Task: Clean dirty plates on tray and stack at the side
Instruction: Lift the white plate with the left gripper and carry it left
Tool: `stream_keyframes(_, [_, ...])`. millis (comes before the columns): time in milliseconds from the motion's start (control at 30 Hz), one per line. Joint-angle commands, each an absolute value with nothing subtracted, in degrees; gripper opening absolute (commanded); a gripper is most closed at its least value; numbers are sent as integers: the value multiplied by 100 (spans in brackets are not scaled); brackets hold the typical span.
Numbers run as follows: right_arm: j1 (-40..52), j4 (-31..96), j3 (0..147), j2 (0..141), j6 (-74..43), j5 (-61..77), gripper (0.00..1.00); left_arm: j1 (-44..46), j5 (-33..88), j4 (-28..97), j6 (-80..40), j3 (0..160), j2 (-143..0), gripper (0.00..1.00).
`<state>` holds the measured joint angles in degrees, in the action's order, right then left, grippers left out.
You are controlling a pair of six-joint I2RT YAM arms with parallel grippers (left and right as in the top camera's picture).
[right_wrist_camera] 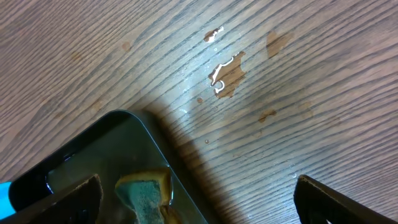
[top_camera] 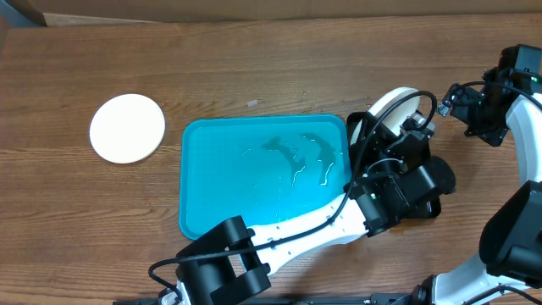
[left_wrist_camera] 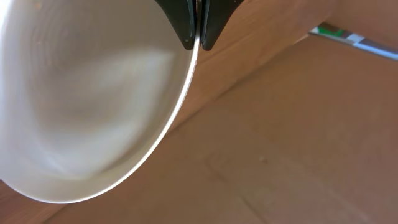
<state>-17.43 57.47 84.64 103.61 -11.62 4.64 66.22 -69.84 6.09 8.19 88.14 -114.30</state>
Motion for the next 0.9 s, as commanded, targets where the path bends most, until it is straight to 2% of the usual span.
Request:
stream_keyframes(0, [-1732,5719,8556,10326,-1184,475,100,6528,-7212,607,735,8936,-11273,4])
stream_keyframes(133, [-1732,5719,8556,10326,-1184,473,100,6425,-6462,1131,121,8936,-10993,4])
stream_keyframes(333, [-1732,5719,8556,10326,-1184,475,100,5494,-3583,2956,-1846,8936,-10095,4])
stream_keyframes(400, [-1732,5719,8556,10326,-1184,475,100,4939,-2541,3496,-2265,8936,-9793,4])
stream_keyframes(533, [-1732,5719,8556,10326,-1184,473,100,3625,-799,4375,-2344,8936,-9264,4])
stream_keyframes(867, [-1732,5719,8556,10326,-1184,475,100,-163,331,5968,-2836,8932,-8838,4])
